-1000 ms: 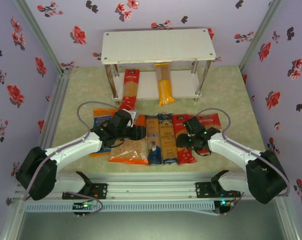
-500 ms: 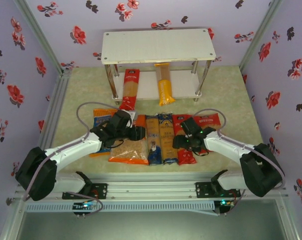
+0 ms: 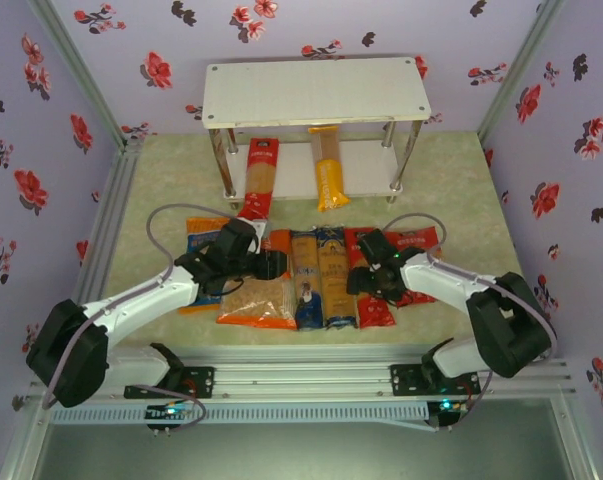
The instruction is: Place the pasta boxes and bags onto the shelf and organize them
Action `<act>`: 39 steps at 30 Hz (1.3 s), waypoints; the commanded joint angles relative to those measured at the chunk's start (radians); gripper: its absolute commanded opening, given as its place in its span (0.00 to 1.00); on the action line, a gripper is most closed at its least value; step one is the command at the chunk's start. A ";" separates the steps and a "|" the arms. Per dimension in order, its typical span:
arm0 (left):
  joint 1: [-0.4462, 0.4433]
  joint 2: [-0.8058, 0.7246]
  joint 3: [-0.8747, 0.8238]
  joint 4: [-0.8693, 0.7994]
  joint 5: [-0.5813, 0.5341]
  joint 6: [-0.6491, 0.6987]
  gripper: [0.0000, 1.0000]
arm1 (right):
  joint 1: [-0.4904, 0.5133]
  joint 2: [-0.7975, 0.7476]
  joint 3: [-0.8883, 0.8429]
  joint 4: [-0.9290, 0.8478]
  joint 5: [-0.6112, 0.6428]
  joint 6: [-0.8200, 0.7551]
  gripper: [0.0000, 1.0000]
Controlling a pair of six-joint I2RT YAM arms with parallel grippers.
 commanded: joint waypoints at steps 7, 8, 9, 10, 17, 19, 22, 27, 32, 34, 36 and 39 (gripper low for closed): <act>0.012 -0.025 -0.018 -0.011 -0.005 0.003 0.52 | -0.089 0.009 -0.051 -0.040 0.027 -0.033 0.84; 0.011 -0.026 -0.018 -0.011 -0.004 0.003 0.52 | -0.086 0.022 -0.044 -0.046 0.027 -0.034 0.87; 0.013 -0.026 -0.018 -0.011 -0.005 0.003 0.52 | -0.083 0.034 -0.038 -0.052 0.024 -0.037 0.89; 0.012 -0.026 -0.019 -0.010 -0.005 0.004 0.52 | -0.073 0.050 -0.031 -0.054 0.017 -0.043 0.90; 0.014 -0.019 -0.026 -0.001 -0.005 0.000 0.52 | 0.008 0.134 0.005 -0.035 0.000 -0.032 0.94; 0.013 -0.022 -0.025 -0.003 -0.005 0.002 0.52 | 0.008 0.148 0.008 -0.034 0.002 -0.029 0.88; 0.018 -0.026 -0.030 -0.005 -0.005 0.004 0.52 | 0.009 0.167 0.008 -0.035 -0.006 -0.028 0.68; 0.026 -0.028 -0.034 -0.002 -0.005 0.005 0.52 | 0.010 0.170 -0.010 -0.019 -0.040 -0.018 0.33; 0.029 -0.029 -0.032 -0.004 -0.003 0.010 0.52 | 0.011 0.121 -0.019 -0.025 -0.039 -0.007 0.00; 0.032 -0.032 -0.032 -0.006 -0.003 0.011 0.52 | 0.012 0.081 -0.020 -0.029 -0.033 -0.005 0.00; 0.033 -0.036 -0.032 -0.007 -0.004 0.013 0.52 | 0.012 0.031 -0.021 -0.030 -0.026 -0.005 0.00; 0.041 -0.042 -0.030 -0.013 -0.005 0.019 0.52 | 0.012 -0.059 -0.018 -0.035 -0.014 -0.010 0.00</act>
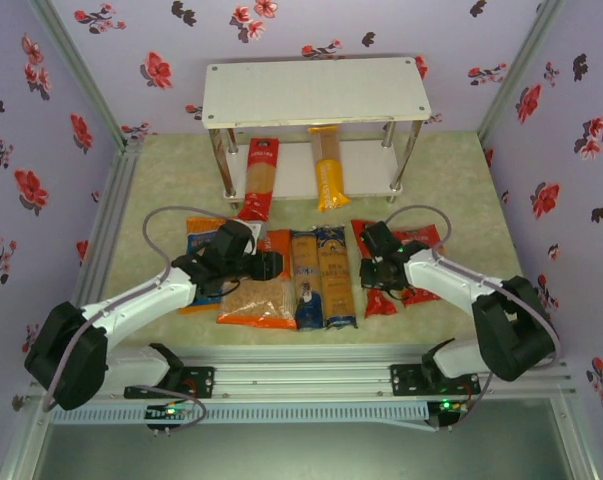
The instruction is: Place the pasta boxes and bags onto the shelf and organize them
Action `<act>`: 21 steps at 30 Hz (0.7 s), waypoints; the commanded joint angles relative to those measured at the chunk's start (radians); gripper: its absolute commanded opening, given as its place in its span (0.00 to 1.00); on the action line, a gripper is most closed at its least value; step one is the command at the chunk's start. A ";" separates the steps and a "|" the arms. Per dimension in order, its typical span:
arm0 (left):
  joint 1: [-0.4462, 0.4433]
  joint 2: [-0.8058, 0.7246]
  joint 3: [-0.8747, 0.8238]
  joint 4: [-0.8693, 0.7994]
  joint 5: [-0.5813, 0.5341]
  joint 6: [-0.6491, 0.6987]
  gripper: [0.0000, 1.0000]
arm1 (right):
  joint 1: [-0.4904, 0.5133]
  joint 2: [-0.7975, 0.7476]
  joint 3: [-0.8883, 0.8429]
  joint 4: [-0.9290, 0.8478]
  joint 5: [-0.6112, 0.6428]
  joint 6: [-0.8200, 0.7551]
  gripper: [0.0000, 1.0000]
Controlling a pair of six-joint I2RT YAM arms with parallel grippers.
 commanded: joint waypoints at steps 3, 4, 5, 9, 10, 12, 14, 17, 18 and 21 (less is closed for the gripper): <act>0.022 -0.034 -0.005 -0.018 -0.005 0.023 0.51 | 0.013 -0.112 -0.040 -0.053 -0.032 0.018 0.00; 0.025 -0.039 -0.003 -0.023 -0.005 0.025 0.52 | 0.014 -0.148 -0.031 -0.071 -0.024 0.016 0.00; 0.030 -0.041 -0.003 -0.028 -0.004 0.029 0.51 | 0.017 -0.186 -0.020 -0.092 -0.012 0.015 0.00; 0.048 -0.056 0.005 -0.047 -0.005 0.045 0.51 | 0.017 -0.320 0.023 -0.176 0.019 0.011 0.00; 0.051 -0.058 0.009 -0.054 -0.005 0.049 0.51 | 0.017 -0.347 0.036 -0.195 0.020 0.010 0.00; 0.055 -0.065 0.017 -0.069 -0.008 0.060 0.52 | 0.017 -0.390 0.056 -0.229 0.022 0.010 0.00; 0.059 -0.076 0.030 -0.092 -0.014 0.077 0.51 | 0.017 -0.432 0.080 -0.263 0.025 0.020 0.00; 0.062 -0.101 0.053 -0.142 -0.044 0.103 0.52 | 0.022 -0.490 0.118 -0.295 0.033 0.035 0.00; 0.064 -0.111 0.059 -0.157 -0.053 0.109 0.52 | 0.023 -0.501 0.134 -0.298 0.030 0.035 0.00; 0.077 -0.136 0.070 -0.187 -0.064 0.125 0.52 | 0.028 -0.491 0.193 -0.291 0.001 0.025 0.00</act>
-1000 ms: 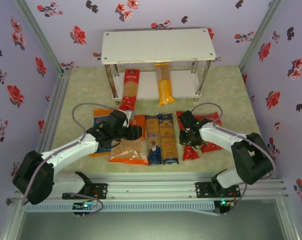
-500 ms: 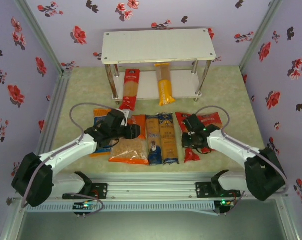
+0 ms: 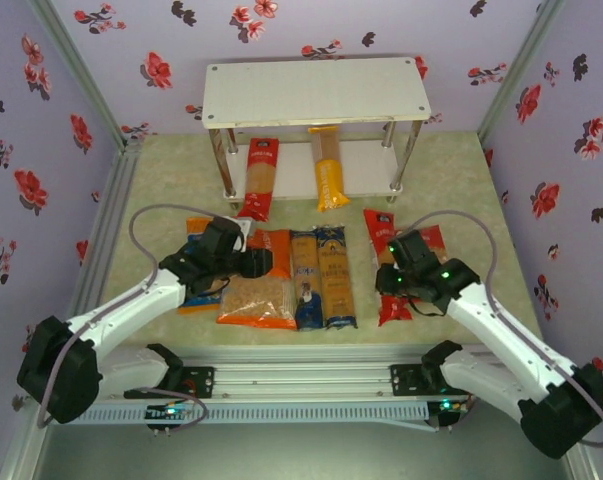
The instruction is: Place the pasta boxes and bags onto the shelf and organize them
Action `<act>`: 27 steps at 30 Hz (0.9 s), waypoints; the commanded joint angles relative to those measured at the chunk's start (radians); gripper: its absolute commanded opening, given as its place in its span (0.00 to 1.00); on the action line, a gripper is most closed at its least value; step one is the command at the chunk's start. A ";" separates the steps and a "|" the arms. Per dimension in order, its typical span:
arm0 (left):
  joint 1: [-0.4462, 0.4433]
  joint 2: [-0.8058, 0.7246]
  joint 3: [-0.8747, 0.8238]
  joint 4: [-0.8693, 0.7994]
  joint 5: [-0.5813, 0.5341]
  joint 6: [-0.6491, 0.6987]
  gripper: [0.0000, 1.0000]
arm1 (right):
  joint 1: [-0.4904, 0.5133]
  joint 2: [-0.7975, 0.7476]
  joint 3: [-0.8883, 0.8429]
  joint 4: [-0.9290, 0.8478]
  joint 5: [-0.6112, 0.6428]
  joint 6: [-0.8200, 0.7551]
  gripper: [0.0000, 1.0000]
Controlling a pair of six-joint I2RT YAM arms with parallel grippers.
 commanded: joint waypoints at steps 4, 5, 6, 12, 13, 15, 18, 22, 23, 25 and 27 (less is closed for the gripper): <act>0.032 -0.057 0.052 -0.075 -0.037 0.055 0.52 | 0.026 0.075 0.168 0.139 -0.050 -0.014 0.00; 0.036 -0.062 0.056 -0.077 -0.037 0.056 0.52 | 0.032 0.107 0.189 0.168 -0.063 -0.020 0.00; 0.039 -0.065 0.058 -0.078 -0.037 0.056 0.52 | 0.037 0.135 0.208 0.199 -0.070 -0.024 0.00; 0.051 -0.082 0.088 -0.095 -0.036 0.074 0.53 | 0.049 0.365 0.371 0.376 -0.119 -0.045 0.00; 0.054 -0.082 0.092 -0.100 -0.037 0.078 0.53 | 0.050 0.412 0.408 0.389 -0.122 -0.051 0.00; 0.059 -0.087 0.099 -0.107 -0.036 0.084 0.54 | 0.049 0.498 0.484 0.404 -0.135 -0.064 0.00; 0.068 -0.096 0.100 -0.110 -0.036 0.087 0.54 | 0.050 0.608 0.582 0.418 -0.144 -0.071 0.00; 0.084 -0.115 0.096 -0.120 -0.036 0.093 0.55 | 0.050 0.736 0.693 0.419 -0.111 -0.071 0.00; 0.089 -0.120 0.094 -0.122 -0.036 0.094 0.55 | 0.051 0.765 0.715 0.425 -0.106 -0.068 0.00; 0.097 -0.125 0.094 -0.129 -0.033 0.097 0.55 | 0.050 0.817 0.757 0.441 -0.102 -0.058 0.00; 0.102 -0.128 0.096 -0.133 -0.030 0.101 0.56 | 0.051 0.865 0.794 0.461 -0.094 -0.046 0.00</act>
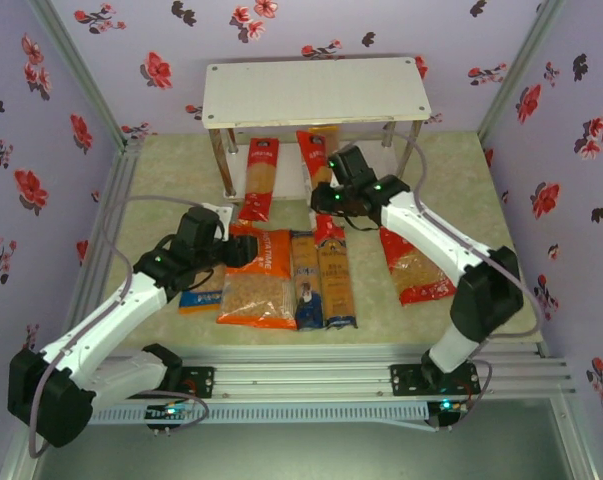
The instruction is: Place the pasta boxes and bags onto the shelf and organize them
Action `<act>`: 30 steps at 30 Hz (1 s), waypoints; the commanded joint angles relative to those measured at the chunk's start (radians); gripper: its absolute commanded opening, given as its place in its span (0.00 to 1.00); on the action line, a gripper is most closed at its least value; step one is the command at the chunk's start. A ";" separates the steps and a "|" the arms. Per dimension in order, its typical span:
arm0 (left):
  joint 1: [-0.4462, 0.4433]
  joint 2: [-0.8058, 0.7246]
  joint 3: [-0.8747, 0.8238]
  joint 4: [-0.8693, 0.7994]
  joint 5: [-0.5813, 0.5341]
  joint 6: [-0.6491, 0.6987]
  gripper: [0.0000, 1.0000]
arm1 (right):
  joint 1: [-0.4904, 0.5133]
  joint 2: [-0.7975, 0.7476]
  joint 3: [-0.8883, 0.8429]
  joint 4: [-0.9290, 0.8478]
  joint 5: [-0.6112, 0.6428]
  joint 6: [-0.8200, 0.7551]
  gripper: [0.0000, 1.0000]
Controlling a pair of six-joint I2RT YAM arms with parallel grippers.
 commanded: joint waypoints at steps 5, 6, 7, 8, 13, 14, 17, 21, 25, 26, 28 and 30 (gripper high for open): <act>0.016 -0.020 0.028 -0.030 0.001 0.031 0.58 | 0.009 0.133 0.171 0.184 0.070 0.011 0.00; 0.016 -0.022 0.028 -0.031 0.001 0.031 0.58 | 0.009 0.153 0.185 0.189 0.074 0.011 0.00; 0.017 -0.023 0.025 -0.031 0.001 0.031 0.58 | 0.009 0.178 0.208 0.188 0.078 0.010 0.00; 0.017 -0.024 0.024 -0.032 0.001 0.031 0.58 | 0.009 0.202 0.233 0.183 0.085 0.010 0.00; 0.020 -0.029 0.017 -0.033 0.001 0.029 0.58 | 0.011 0.294 0.324 0.165 0.114 0.011 0.00; 0.022 -0.031 0.016 -0.035 0.001 0.028 0.58 | 0.013 0.307 0.337 0.167 0.126 0.011 0.00; 0.025 -0.037 0.011 -0.037 0.001 0.029 0.58 | 0.020 0.338 0.365 0.167 0.166 0.005 0.00; 0.031 -0.040 0.008 -0.039 0.002 0.027 0.58 | 0.021 0.374 0.397 0.158 0.194 0.017 0.00; 0.033 -0.048 0.002 -0.041 0.001 0.027 0.59 | 0.021 0.398 0.407 0.152 0.220 0.026 0.00; 0.035 -0.048 0.000 -0.042 0.001 0.026 0.59 | 0.021 0.405 0.407 0.156 0.223 0.027 0.00; 0.037 -0.050 -0.001 -0.042 0.002 0.025 0.59 | 0.021 0.421 0.415 0.151 0.224 0.032 0.00; 0.039 -0.052 -0.004 -0.043 0.001 0.024 0.60 | 0.021 0.435 0.422 0.149 0.225 0.035 0.01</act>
